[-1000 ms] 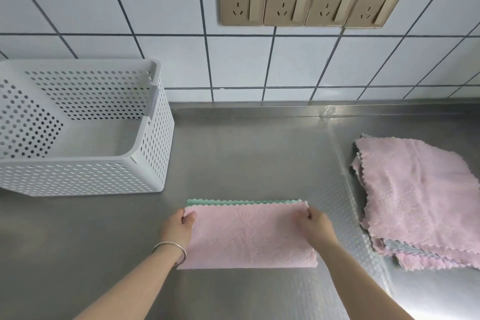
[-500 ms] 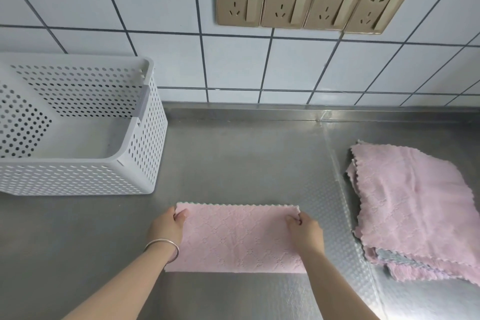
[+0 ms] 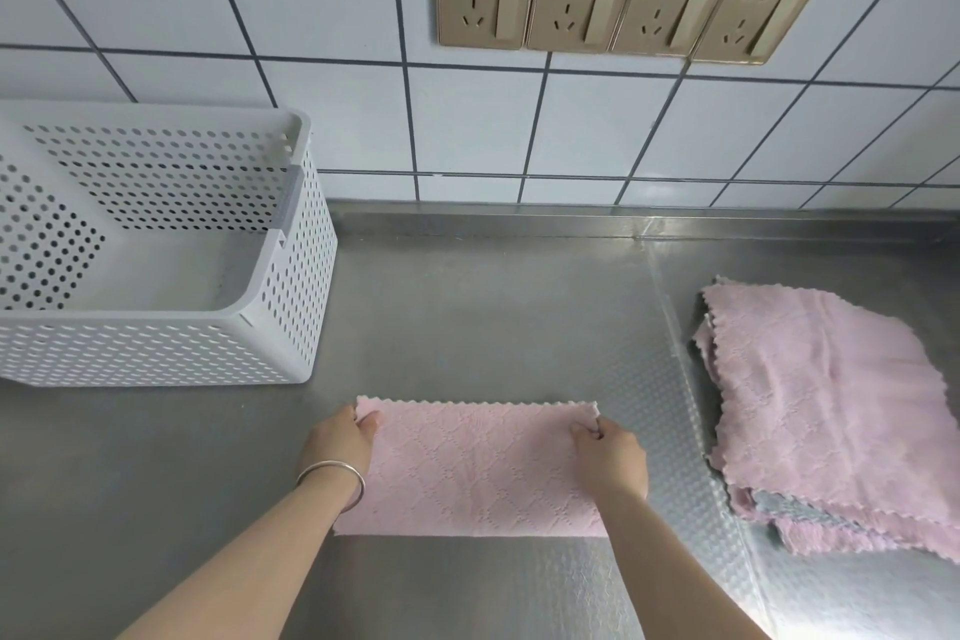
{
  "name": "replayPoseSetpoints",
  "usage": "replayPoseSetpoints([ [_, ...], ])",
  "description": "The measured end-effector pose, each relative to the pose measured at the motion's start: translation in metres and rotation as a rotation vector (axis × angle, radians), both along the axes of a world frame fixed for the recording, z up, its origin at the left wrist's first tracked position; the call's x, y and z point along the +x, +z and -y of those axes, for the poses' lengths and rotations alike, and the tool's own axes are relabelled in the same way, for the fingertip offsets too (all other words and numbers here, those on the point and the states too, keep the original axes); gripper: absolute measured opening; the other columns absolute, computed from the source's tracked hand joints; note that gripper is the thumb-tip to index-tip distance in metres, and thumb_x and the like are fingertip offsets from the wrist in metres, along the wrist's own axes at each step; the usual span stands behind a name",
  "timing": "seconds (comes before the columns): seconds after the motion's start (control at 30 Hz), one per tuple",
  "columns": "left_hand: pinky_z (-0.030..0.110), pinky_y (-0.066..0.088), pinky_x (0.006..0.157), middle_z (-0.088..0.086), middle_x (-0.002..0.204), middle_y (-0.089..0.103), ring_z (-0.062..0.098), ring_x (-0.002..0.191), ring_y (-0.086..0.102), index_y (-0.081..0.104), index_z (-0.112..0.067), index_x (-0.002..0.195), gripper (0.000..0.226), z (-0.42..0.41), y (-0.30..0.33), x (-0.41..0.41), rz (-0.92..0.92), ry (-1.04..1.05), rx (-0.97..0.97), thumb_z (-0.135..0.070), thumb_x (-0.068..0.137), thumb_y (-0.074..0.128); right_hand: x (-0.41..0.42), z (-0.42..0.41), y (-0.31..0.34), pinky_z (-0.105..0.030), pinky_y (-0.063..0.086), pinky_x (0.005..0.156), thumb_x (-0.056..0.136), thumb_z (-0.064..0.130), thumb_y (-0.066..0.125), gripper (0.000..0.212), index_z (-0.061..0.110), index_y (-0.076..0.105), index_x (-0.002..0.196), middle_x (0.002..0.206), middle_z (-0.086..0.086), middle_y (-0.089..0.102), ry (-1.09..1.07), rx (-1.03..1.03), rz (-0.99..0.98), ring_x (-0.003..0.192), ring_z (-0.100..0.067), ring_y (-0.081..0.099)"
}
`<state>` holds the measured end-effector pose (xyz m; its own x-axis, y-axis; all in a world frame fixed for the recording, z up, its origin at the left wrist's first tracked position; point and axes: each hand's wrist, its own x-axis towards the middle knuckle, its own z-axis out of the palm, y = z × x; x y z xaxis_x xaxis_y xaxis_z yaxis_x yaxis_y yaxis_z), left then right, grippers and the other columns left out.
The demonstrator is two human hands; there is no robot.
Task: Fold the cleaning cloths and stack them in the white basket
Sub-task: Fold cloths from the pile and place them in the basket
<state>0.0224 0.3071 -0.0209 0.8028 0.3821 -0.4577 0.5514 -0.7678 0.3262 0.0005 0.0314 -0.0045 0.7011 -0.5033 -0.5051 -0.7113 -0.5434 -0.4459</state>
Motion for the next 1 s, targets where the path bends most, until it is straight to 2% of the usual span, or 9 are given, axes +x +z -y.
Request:
replayPoseSetpoints([
  [0.13,0.033,0.046,0.078,0.016,0.107,0.065,0.032,0.098,0.060,0.059,-0.007,0.106,0.041,0.000,-0.001,-0.001,-0.013,0.014,-0.001,-0.043,0.092,0.046,0.002,0.001,0.008,-0.031,0.042,0.071,0.090,0.026,0.049,0.024,0.014,0.059,0.107,0.095,-0.008,0.061,-0.013,0.035,-0.018,0.087,-0.024,0.053],
  [0.23,0.033,0.046,0.073,0.017,0.095,0.064,0.032,0.086,0.059,0.057,-0.008,0.095,0.037,0.000,0.003,-0.001,-0.011,0.067,-0.045,-0.042,0.092,0.042,0.003,0.001,0.016,-0.031,0.042,0.071,0.090,0.027,0.047,0.038,0.015,0.047,0.126,0.103,-0.010,0.057,-0.015,0.088,-0.035,0.084,-0.022,0.050],
  [0.33,0.033,0.040,0.070,0.013,0.088,0.060,0.030,0.079,0.053,0.052,-0.010,0.098,0.034,0.001,0.009,-0.007,0.064,0.183,-0.173,-0.043,0.092,0.044,-0.002,-0.001,0.021,-0.037,0.051,0.074,0.090,0.032,0.048,0.039,0.015,0.042,0.125,0.094,-0.006,0.053,-0.014,0.074,-0.025,0.085,-0.025,0.058],
  [0.47,0.034,0.039,0.078,0.012,0.106,0.061,0.034,0.099,0.057,0.048,-0.017,0.114,0.032,-0.003,0.014,-0.032,0.081,0.248,-0.240,-0.039,0.090,0.049,-0.022,0.003,0.023,-0.038,0.046,0.078,0.092,0.030,0.046,0.042,0.016,0.037,0.131,0.100,-0.007,0.050,-0.089,0.132,-0.007,0.089,-0.024,0.050],
  [0.6,0.031,0.038,0.067,0.004,0.090,0.062,0.030,0.081,0.057,0.048,-0.026,0.113,0.026,-0.011,0.019,-0.054,0.134,0.180,-0.307,-0.016,0.089,0.051,-0.045,0.009,0.021,-0.036,0.047,0.072,0.090,0.022,0.044,0.041,0.018,0.037,0.130,0.088,0.000,0.052,-0.074,0.089,-0.010,0.083,-0.022,0.054],
  [0.67,0.029,0.039,0.061,0.000,0.086,0.064,0.026,0.076,0.057,0.053,-0.031,0.097,0.024,-0.014,0.021,-0.062,0.134,0.110,-0.340,-0.009,0.088,0.050,-0.055,0.010,0.020,-0.035,0.050,0.068,0.089,0.021,0.045,0.039,0.017,0.040,0.127,0.082,0.002,0.052,-0.069,0.085,-0.011,0.078,-0.020,0.057],
  [0.77,0.021,0.040,0.061,-0.004,0.089,0.065,0.019,0.081,0.059,0.058,-0.036,0.079,0.032,-0.015,0.022,-0.071,0.107,-0.029,-0.353,-0.006,0.088,0.050,-0.065,0.011,0.018,-0.032,0.048,0.068,0.087,0.019,0.049,0.034,0.017,0.043,0.121,0.091,-0.001,0.057,-0.039,0.053,-0.015,0.080,-0.020,0.058],
  [0.87,0.021,0.037,0.073,-0.008,0.099,0.062,0.013,0.088,0.056,0.062,-0.033,0.085,0.031,-0.016,0.022,-0.074,0.103,-0.089,-0.364,-0.005,0.087,0.051,-0.071,0.009,0.013,-0.034,0.050,0.072,0.090,0.026,0.050,0.026,0.020,0.044,0.114,0.103,-0.004,0.064,-0.018,0.014,-0.013,0.084,-0.022,0.059],
  [1.0,0.021,0.036,0.076,-0.006,0.109,0.059,0.011,0.086,0.052,0.061,-0.033,0.098,0.028,-0.014,0.021,-0.075,0.109,-0.144,-0.299,-0.010,0.083,0.057,-0.073,0.006,0.009,-0.032,0.047,0.069,0.093,0.029,0.048,0.021,0.022,0.044,0.112,0.104,-0.002,0.064,0.039,-0.066,-0.007,0.085,-0.022,0.060],
])
